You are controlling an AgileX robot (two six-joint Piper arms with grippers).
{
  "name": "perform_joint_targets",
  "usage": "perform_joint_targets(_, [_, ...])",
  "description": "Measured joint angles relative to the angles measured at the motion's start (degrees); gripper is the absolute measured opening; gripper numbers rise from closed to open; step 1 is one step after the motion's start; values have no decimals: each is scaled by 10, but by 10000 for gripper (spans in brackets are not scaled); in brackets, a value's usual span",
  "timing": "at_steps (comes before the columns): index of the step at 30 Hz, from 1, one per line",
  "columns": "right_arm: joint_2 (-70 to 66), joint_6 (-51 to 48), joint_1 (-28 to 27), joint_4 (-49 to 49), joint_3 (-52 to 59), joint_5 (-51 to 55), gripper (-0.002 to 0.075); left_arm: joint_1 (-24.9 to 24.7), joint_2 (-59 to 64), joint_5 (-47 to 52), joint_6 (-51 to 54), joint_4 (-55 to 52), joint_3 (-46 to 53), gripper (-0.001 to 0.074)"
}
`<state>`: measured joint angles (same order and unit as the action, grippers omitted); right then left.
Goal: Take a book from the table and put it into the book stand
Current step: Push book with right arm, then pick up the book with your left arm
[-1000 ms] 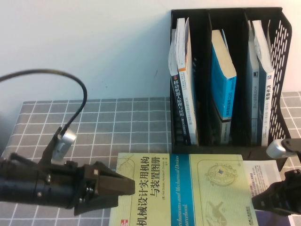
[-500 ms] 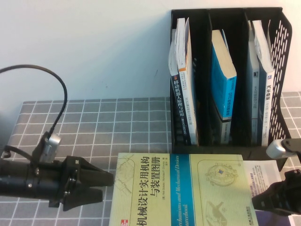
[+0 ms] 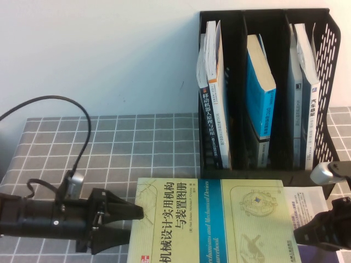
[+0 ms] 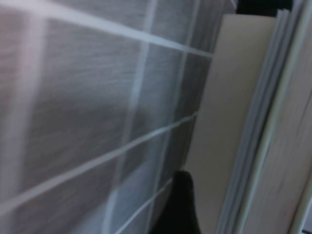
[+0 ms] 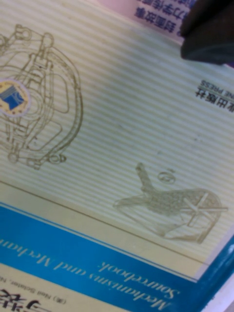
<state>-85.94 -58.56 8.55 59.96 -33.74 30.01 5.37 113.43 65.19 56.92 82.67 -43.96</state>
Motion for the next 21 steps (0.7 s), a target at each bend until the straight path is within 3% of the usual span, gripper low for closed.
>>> perform_joint_targets(5, [0, -5, 0, 0, 0, 0, -3, -42, 0, -13, 20, 29, 0, 564])
perform_joint_targets(10, [0, -9, 0, 0, 0, 0, -3, -52, 1, -29, 22, 24, 0, 551])
perform_joint_targets(21, [0, -10, 0, 0, 0, 0, -3, -52, 1, -8, 54, 19, -1, 274])
